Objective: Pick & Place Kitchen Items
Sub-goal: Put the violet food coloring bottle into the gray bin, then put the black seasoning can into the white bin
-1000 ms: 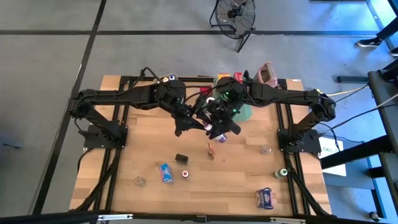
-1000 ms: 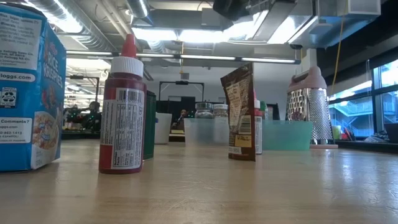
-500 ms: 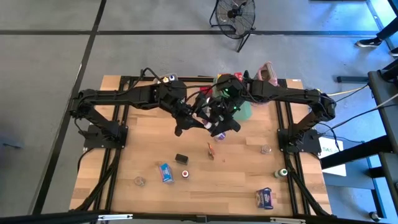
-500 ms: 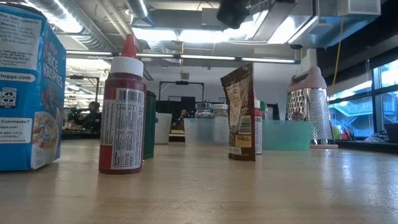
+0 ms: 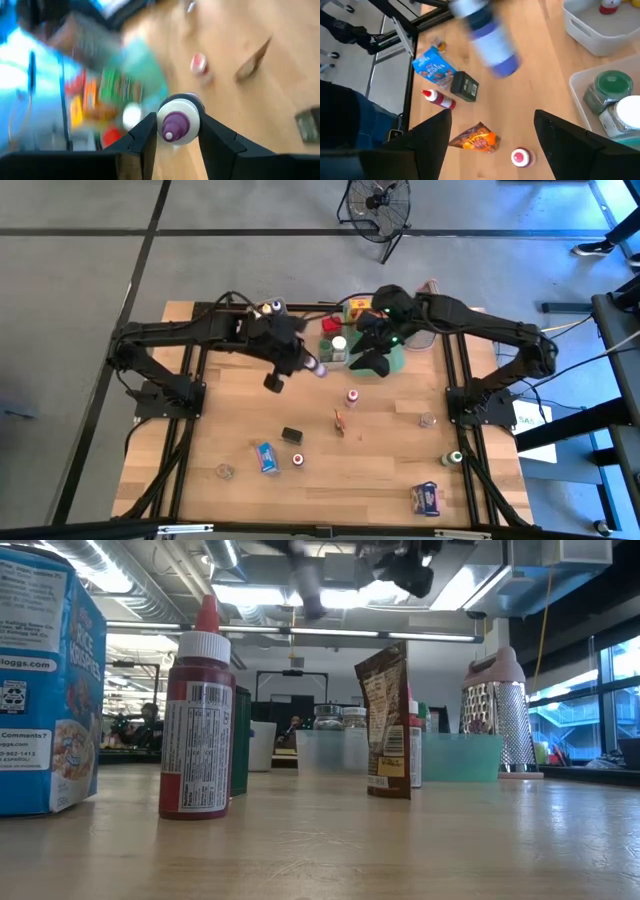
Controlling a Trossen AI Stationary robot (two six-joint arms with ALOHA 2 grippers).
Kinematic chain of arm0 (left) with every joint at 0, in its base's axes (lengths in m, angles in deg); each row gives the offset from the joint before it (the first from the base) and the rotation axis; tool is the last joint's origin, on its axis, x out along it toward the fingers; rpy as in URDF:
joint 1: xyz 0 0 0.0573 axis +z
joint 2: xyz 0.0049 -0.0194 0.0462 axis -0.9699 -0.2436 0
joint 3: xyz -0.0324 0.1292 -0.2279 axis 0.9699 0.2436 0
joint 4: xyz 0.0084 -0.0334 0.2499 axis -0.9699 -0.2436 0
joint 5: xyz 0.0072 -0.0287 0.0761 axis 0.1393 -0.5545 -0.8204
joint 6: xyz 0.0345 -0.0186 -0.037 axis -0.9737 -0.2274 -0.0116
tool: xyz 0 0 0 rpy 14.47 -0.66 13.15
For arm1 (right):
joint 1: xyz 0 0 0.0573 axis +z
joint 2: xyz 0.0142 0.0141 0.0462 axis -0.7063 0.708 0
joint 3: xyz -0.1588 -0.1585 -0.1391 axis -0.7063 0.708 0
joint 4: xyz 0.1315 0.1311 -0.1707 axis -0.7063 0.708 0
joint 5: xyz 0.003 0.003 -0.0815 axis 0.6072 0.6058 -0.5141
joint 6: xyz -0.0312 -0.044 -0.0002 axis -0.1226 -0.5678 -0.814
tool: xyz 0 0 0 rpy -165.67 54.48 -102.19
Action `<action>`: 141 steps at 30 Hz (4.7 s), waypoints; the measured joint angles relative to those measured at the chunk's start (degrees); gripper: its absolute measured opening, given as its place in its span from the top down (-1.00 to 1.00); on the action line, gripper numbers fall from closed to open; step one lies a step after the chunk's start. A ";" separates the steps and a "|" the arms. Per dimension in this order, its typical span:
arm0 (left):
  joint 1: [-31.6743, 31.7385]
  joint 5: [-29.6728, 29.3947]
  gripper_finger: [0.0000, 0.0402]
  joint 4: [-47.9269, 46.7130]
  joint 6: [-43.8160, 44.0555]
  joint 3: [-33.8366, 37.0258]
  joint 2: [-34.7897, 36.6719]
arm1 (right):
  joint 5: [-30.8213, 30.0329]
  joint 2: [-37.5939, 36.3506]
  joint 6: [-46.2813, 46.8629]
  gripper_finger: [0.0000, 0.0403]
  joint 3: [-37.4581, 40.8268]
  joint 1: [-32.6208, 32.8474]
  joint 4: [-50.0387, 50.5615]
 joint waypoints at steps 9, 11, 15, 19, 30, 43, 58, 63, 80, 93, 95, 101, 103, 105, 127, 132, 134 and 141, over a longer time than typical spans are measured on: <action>14.69 -1.86 0.42 -11.92 9.82 1.83 0.26 | -0.15 -2.25 1.33 -0.42 0.04 5.18 -3.11; 19.32 0.33 0.42 -11.54 10.44 3.54 0.26 | -0.15 -2.25 0.46 -0.42 0.02 7.16 -5.67; 28.55 2.26 0.42 -5.94 12.60 9.45 0.26 | -0.12 -2.18 -2.21 -0.42 0.02 11.62 -12.38; 35.05 3.20 0.42 2.22 17.76 15.84 0.22 | -0.10 -2.02 -3.59 -0.42 0.02 15.12 -15.03; 40.14 -1.14 0.42 8.76 23.92 21.89 -2.12 | -0.13 -2.01 -6.21 -0.42 0.02 18.88 -14.79; 39.87 -3.31 0.42 6.32 22.38 21.89 -5.75 | -3.14 -2.01 -6.23 -0.42 0.02 18.87 -14.77; 39.85 -4.52 0.42 6.91 22.47 21.89 -5.73 | -3.12 -2.01 -6.23 -0.42 0.02 18.88 -14.77; 39.87 -4.52 0.42 6.79 22.47 21.89 -6.67 | -3.12 -1.99 -6.23 -0.42 0.02 18.88 -14.77; 39.86 -4.49 0.31 7.00 22.93 21.93 -11.47 | -3.08 -1.99 -6.20 -0.42 0.02 19.75 -14.78; 39.85 -4.38 0.16 7.61 22.93 21.93 -11.47 | -3.08 -1.99 -7.50 -0.42 0.02 19.90 -14.75; 39.85 -4.38 0.10 7.64 22.96 21.93 -11.47 | -3.08 -1.99 -7.54 -0.42 0.02 19.90 -14.72; 39.85 -6.45 -0.03 7.77 23.06 21.93 -11.45 | -3.08 -1.97 -7.72 -0.42 0.02 19.88 -14.28; 39.82 -5.88 -0.04 7.77 23.04 21.93 -11.05 | -3.08 -1.97 -7.72 -0.42 0.02 19.88 -14.27; 39.37 -5.75 -0.04 7.42 23.04 21.42 -10.55 | -3.08 -1.97 -7.73 -0.42 0.02 19.88 -14.29; 22.47 17.22 -0.01 -0.60 20.95 18.33 12.96 | -2.97 -1.97 -9.01 -0.42 0.02 19.88 -12.07; 11.68 22.49 -0.01 -4.32 16.95 18.33 16.12 | -2.97 -1.97 -9.18 -0.42 0.02 20.09 -11.17; 7.03 23.22 -0.01 -4.73 16.02 18.33 16.35 | -2.97 -1.97 -9.41 -0.42 0.02 20.40 -11.10; -7.49 13.28 -0.01 -4.26 16.87 18.33 13.46 | -2.97 -1.97 -11.79 -0.42 0.02 22.00 -9.56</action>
